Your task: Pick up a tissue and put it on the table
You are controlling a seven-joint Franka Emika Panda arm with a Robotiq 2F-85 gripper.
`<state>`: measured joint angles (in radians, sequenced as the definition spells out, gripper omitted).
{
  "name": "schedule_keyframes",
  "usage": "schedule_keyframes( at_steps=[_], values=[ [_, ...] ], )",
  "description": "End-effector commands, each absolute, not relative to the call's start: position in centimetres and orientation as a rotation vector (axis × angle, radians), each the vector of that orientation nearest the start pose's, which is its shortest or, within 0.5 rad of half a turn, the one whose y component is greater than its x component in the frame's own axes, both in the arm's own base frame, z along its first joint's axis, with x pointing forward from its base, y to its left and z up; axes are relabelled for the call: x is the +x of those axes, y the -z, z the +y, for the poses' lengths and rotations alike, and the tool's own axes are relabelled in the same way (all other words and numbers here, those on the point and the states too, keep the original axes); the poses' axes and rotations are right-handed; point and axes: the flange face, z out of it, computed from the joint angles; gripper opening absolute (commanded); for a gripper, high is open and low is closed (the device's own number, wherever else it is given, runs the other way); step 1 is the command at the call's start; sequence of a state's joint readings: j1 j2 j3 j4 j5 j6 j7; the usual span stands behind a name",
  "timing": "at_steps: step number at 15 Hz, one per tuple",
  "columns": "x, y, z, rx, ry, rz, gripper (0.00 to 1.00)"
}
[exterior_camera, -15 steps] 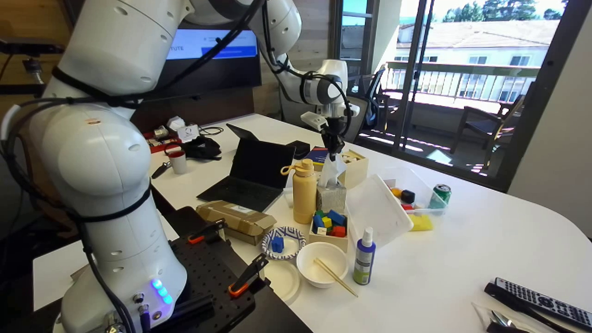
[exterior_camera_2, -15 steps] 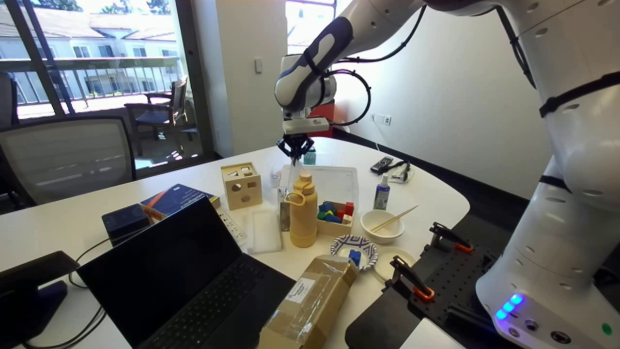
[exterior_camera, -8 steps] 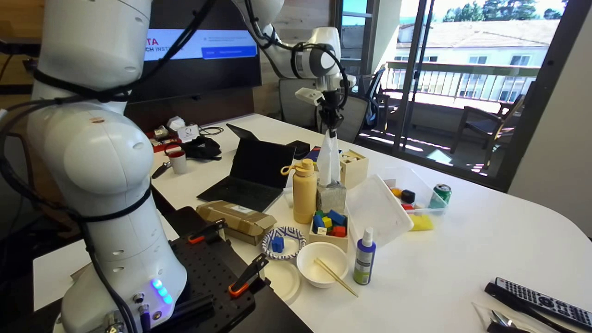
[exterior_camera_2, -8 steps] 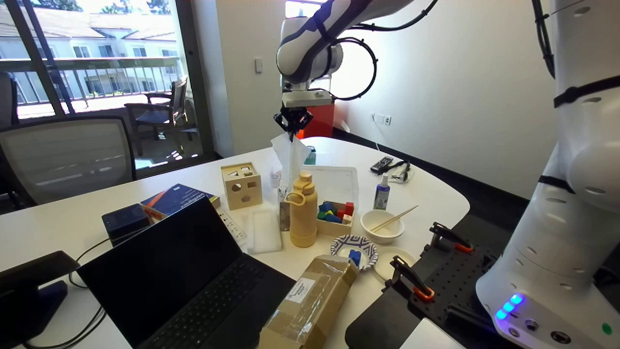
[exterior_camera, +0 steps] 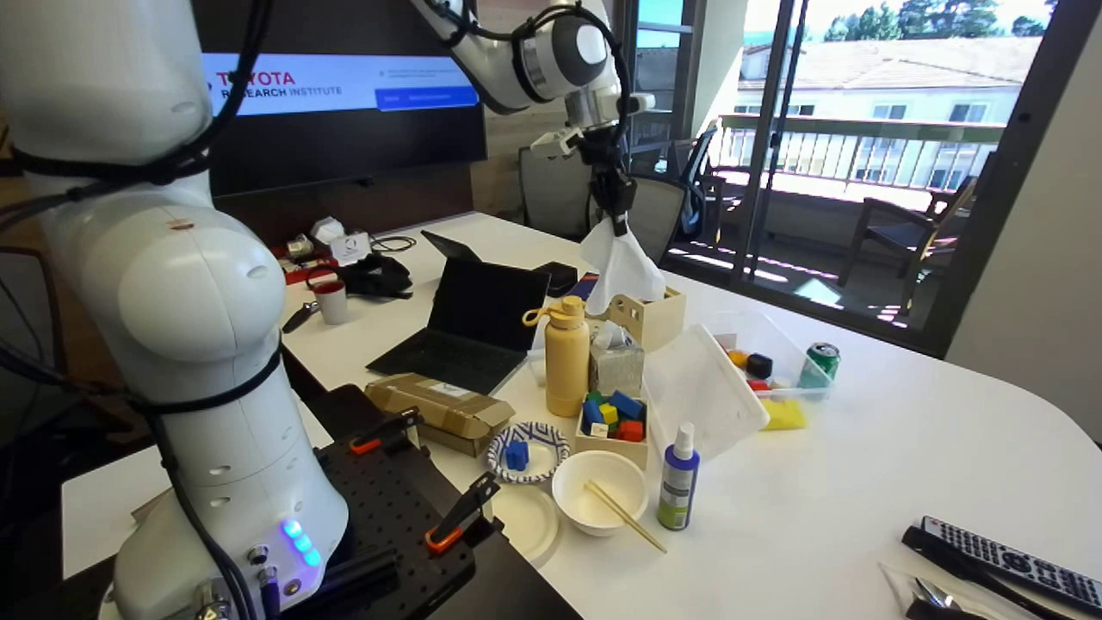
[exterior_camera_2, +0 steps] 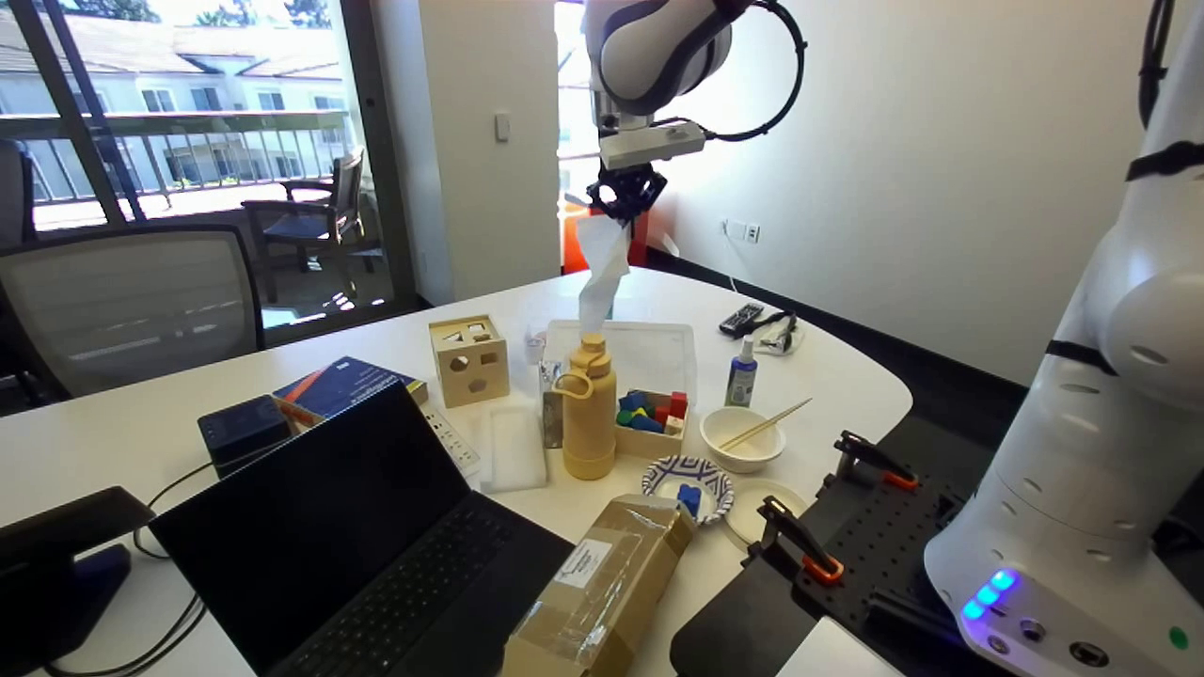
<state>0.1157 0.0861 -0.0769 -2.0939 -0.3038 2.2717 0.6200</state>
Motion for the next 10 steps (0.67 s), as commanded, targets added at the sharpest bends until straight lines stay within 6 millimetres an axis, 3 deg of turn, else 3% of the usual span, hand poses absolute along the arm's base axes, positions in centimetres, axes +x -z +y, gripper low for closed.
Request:
schedule_keyframes(
  at_steps=[1,5,10],
  values=[
    [49.5,-38.6,0.9,-3.37,0.159,0.805,0.0],
    [44.5,-34.1,2.0,-3.368,-0.134,0.805,0.0],
    [42.7,-27.6,4.3,-3.309,-0.362,0.744,0.0]
  ],
)
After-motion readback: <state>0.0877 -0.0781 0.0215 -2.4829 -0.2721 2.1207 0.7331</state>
